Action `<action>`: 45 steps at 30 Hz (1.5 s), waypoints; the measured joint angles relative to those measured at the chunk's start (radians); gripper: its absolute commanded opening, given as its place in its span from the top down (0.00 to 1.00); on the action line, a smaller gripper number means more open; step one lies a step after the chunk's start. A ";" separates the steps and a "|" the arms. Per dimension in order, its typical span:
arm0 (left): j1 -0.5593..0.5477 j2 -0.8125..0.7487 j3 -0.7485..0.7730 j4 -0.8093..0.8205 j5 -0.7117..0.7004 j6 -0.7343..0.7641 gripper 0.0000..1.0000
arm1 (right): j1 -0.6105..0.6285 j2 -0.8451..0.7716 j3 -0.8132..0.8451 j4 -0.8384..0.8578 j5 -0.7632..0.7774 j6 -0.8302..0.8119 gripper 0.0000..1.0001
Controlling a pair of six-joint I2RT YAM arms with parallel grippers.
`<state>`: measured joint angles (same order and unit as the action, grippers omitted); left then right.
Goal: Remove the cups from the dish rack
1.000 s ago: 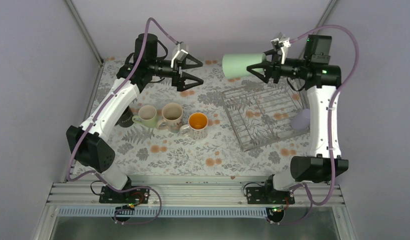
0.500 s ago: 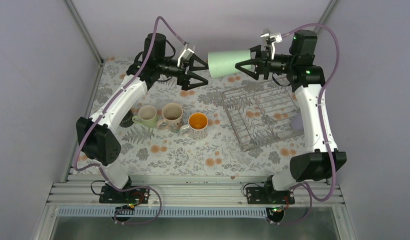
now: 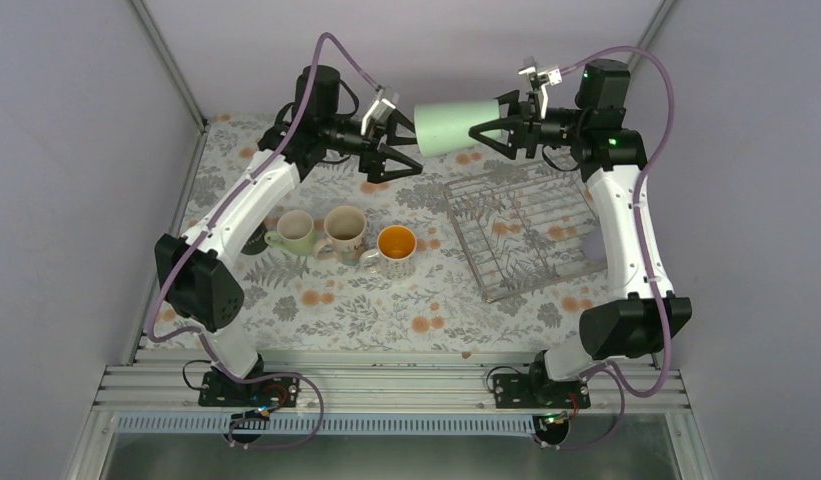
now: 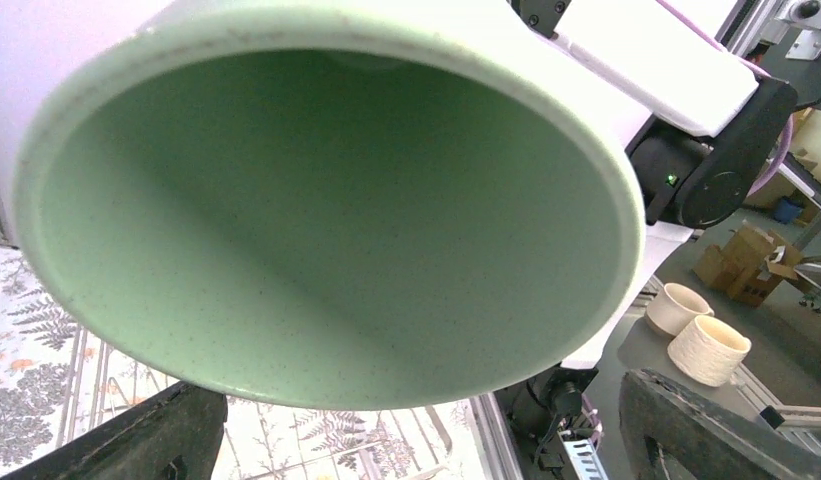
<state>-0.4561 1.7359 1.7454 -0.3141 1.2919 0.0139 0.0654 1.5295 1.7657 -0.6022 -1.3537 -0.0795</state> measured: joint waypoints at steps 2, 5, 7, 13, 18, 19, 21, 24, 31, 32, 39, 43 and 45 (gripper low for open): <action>0.000 -0.007 0.000 -0.009 -0.003 0.001 0.03 | 0.000 0.000 0.001 -0.005 -0.007 -0.006 0.94; 0.000 -0.025 0.000 -0.042 -0.021 0.024 0.03 | 0.000 0.003 0.013 -0.027 -0.019 -0.029 0.94; 0.000 -0.044 0.000 -0.077 -0.047 0.057 0.02 | 0.001 0.002 0.015 -0.036 -0.024 -0.042 0.94; 0.010 -0.093 0.002 -0.154 -0.088 0.148 0.02 | 0.001 -0.016 0.013 -0.060 -0.013 -0.061 0.94; 0.021 -0.106 0.023 -0.204 -0.099 0.203 0.02 | 0.001 -0.016 0.013 -0.072 -0.003 -0.069 0.94; 0.023 -0.106 0.026 -0.208 -0.097 0.208 0.02 | 0.001 -0.016 0.013 -0.072 -0.002 -0.069 0.94; 0.029 -0.106 0.027 -0.212 -0.085 0.209 0.02 | 0.001 -0.016 0.013 -0.072 0.000 -0.069 0.95; 0.031 -0.106 0.027 -0.196 -0.063 0.180 0.03 | 0.001 -0.012 0.013 -0.071 0.001 -0.069 0.95; 0.028 -0.105 0.034 -0.063 -0.044 0.055 0.06 | 0.001 0.043 0.018 -0.064 -0.001 -0.061 0.95; 0.027 -0.100 0.044 -0.057 -0.044 0.047 0.09 | 0.001 0.048 0.018 -0.063 0.000 -0.057 0.95; 0.001 -0.048 0.082 -0.032 -0.046 0.000 0.27 | 0.001 0.067 0.037 -0.041 -0.006 -0.037 0.91; -0.009 -0.022 0.123 -0.042 -0.058 -0.009 0.52 | 0.001 0.082 0.046 -0.016 -0.025 -0.016 0.77; -0.007 -0.016 0.131 -0.042 -0.065 -0.016 0.67 | 0.002 0.085 0.046 0.010 -0.031 0.005 0.70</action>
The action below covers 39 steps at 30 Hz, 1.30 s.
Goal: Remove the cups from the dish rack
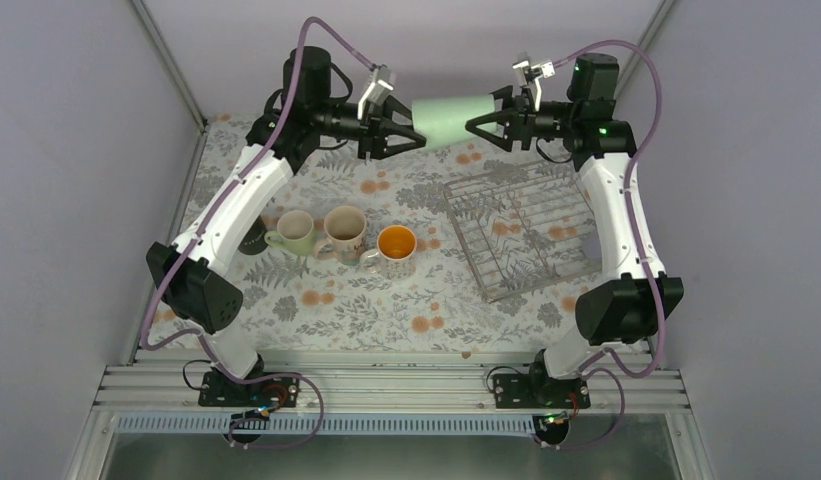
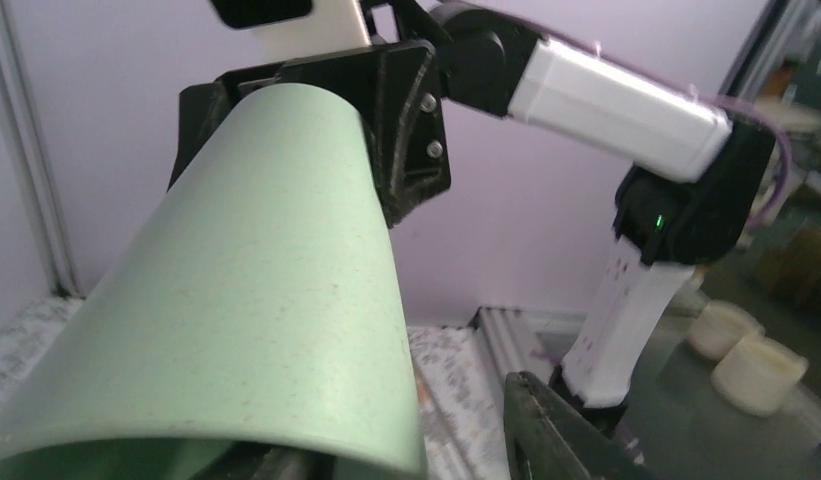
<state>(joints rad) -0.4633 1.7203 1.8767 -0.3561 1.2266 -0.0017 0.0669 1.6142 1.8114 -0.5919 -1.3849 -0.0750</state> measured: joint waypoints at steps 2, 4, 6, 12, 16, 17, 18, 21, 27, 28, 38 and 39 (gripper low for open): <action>0.001 0.003 0.005 -0.001 -0.008 -0.008 0.79 | 0.004 0.001 0.000 0.026 -0.006 0.018 0.62; 0.001 0.005 0.009 0.000 -0.018 -0.005 0.89 | 0.004 0.001 0.000 0.045 -0.013 0.032 0.53; 0.001 0.005 0.010 -0.005 -0.023 -0.012 0.97 | 0.004 0.001 -0.002 0.066 -0.017 0.040 0.48; 0.001 0.005 0.013 -0.029 -0.025 -0.047 0.98 | 0.005 0.001 -0.016 0.139 -0.023 0.008 0.30; 0.000 0.005 0.020 -0.067 -0.049 -0.025 0.98 | 0.005 0.000 -0.029 0.151 -0.024 0.005 0.10; 0.000 0.005 0.024 -0.080 -0.057 -0.012 0.98 | 0.005 -0.001 -0.034 0.153 -0.020 0.003 0.01; 0.000 0.003 0.027 -0.092 -0.068 0.007 0.98 | 0.005 -0.003 -0.037 0.149 -0.013 0.018 0.00; -0.003 -0.007 0.030 -0.122 -0.142 0.088 0.98 | 0.004 -0.010 -0.041 0.116 0.019 0.030 0.00; 0.005 -0.058 0.074 -0.236 -0.324 0.249 0.98 | 0.004 -0.032 -0.023 -0.029 0.204 -0.058 0.00; 0.008 -0.071 0.083 -0.256 -0.366 0.280 0.98 | 0.004 -0.038 -0.017 -0.058 0.254 -0.084 0.00; 0.052 -0.146 0.101 -0.496 -0.890 0.747 0.98 | -0.032 -0.057 0.012 -0.361 0.832 -0.340 0.00; 0.077 -0.141 0.095 -0.525 -0.925 0.795 0.98 | -0.043 -0.057 0.012 -0.394 0.886 -0.363 0.00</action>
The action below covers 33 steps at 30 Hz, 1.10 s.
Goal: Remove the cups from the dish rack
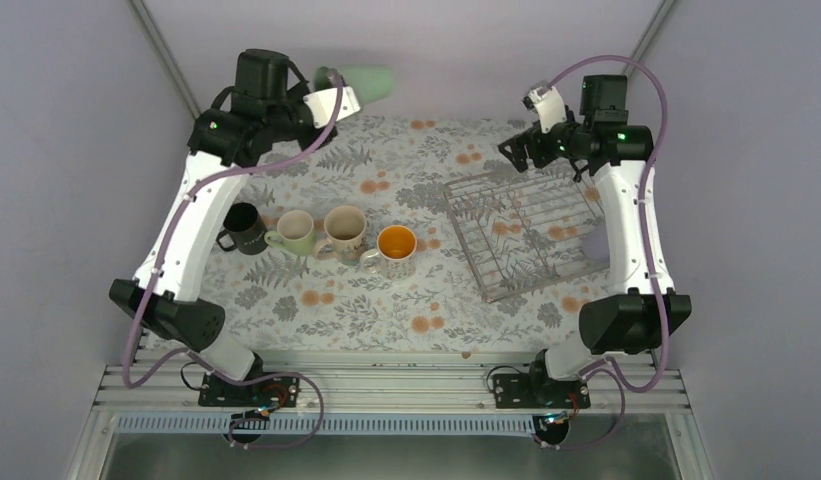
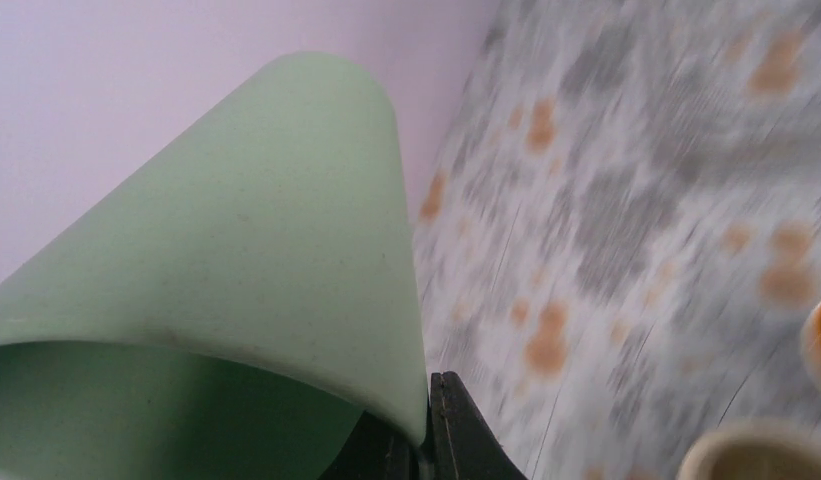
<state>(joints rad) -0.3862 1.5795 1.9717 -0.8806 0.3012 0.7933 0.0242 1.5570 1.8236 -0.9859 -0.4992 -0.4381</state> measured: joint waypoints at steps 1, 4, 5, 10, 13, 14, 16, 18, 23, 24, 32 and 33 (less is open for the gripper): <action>0.028 0.007 -0.003 -0.025 -0.031 0.041 0.97 | -0.008 0.000 -0.002 -0.024 0.046 -0.018 0.00; 0.138 0.048 -0.006 -0.111 -0.114 0.171 0.98 | -0.022 -0.010 -0.030 -0.072 0.160 -0.067 0.00; 0.167 0.062 -0.006 -0.134 -0.135 0.202 0.98 | -0.026 -0.014 -0.042 -0.084 0.183 -0.079 0.00; 0.239 0.143 -0.006 -0.263 -0.245 0.349 0.98 | -0.027 -0.031 -0.092 -0.133 0.253 -0.124 0.00; 0.233 0.194 -0.006 -0.337 -0.307 0.407 0.98 | -0.027 -0.040 -0.121 -0.141 0.269 -0.142 0.00; 0.232 0.212 -0.006 -0.358 -0.327 0.421 0.98 | -0.027 -0.044 -0.132 -0.143 0.270 -0.146 0.00; 0.228 0.249 -0.006 -0.395 -0.366 0.440 0.97 | -0.027 -0.053 -0.153 -0.146 0.276 -0.158 0.00; 0.224 0.287 -0.006 -0.422 -0.420 0.456 0.98 | -0.027 -0.060 -0.172 -0.151 0.279 -0.170 0.00; 0.220 0.346 -0.018 -0.450 -0.530 0.479 0.98 | -0.042 -0.087 -0.207 -0.154 0.290 -0.192 0.00; 0.219 0.354 -0.023 -0.451 -0.547 0.481 0.98 | -0.045 -0.094 -0.215 -0.153 0.292 -0.198 0.00; 0.158 0.397 -0.100 -0.460 -0.648 0.470 0.98 | -0.060 -0.135 -0.256 -0.152 0.299 -0.224 0.00; 0.145 0.404 -0.113 -0.465 -0.654 0.467 0.98 | -0.060 -0.136 -0.256 -0.152 0.299 -0.225 0.00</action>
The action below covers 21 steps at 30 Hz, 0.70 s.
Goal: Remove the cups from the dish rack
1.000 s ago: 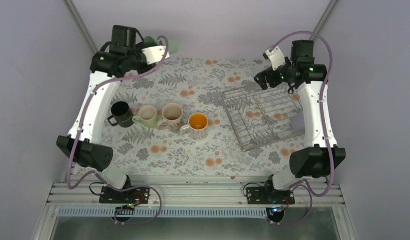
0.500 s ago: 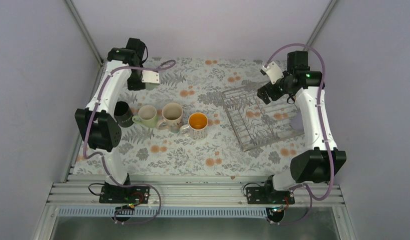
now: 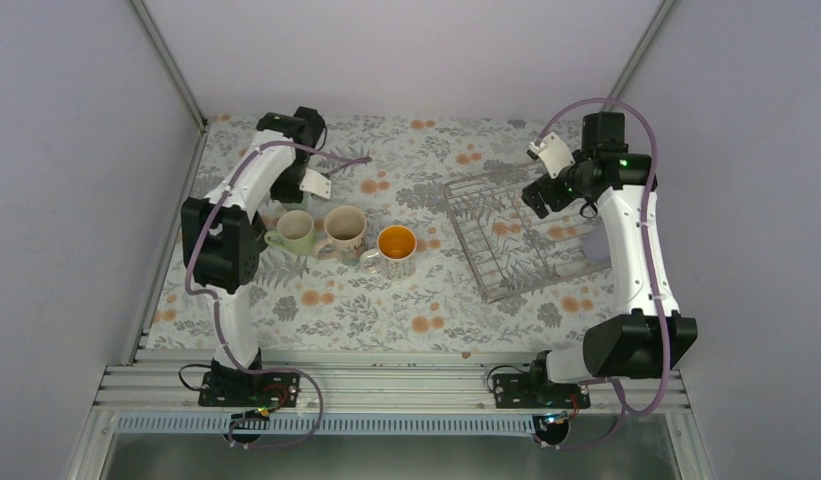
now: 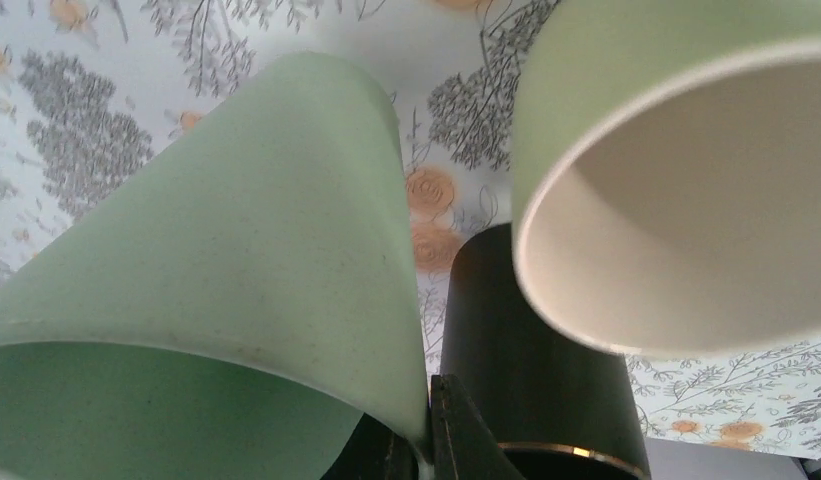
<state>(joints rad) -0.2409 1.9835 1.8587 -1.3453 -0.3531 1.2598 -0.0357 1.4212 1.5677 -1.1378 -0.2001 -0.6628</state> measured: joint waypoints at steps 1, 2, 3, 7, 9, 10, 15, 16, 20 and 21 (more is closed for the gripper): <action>-0.011 0.010 -0.005 -0.006 -0.006 -0.005 0.98 | 0.000 -0.002 -0.003 0.001 0.000 -0.002 0.00; -0.024 0.021 -0.006 -0.007 -0.012 -0.010 0.97 | 0.000 -0.005 -0.007 0.001 0.000 -0.003 0.00; -0.034 0.028 -0.007 -0.005 -0.017 -0.014 0.97 | -0.001 -0.007 -0.012 0.002 0.000 -0.005 0.00; -0.051 0.048 -0.008 -0.004 -0.059 -0.025 0.91 | -0.012 -0.022 -0.039 0.003 0.000 -0.018 0.00; -0.052 0.057 -0.005 -0.005 -0.079 -0.034 0.84 | -0.014 -0.031 -0.053 0.005 0.000 -0.024 0.00; -0.052 0.061 -0.004 -0.004 -0.088 -0.035 0.80 | -0.017 -0.035 -0.062 0.008 -0.001 -0.026 0.00; -0.052 0.074 0.042 -0.004 -0.110 -0.051 0.63 | -0.028 -0.053 -0.087 0.009 -0.005 -0.037 0.00; -0.052 0.074 0.052 -0.004 -0.110 -0.047 0.63 | -0.031 -0.055 -0.089 0.008 -0.006 -0.039 0.00; -0.056 0.074 0.106 -0.006 -0.109 -0.045 0.60 | -0.039 -0.059 -0.090 0.010 -0.011 -0.045 0.00; -0.057 0.074 0.126 -0.010 -0.106 -0.044 0.53 | -0.044 -0.060 -0.090 0.010 -0.012 -0.046 0.00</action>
<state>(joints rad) -0.2981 2.0571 1.9846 -1.3548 -0.4595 1.2156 -0.0795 1.3617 1.4780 -1.1282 -0.2119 -0.7086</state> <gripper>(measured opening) 0.378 0.998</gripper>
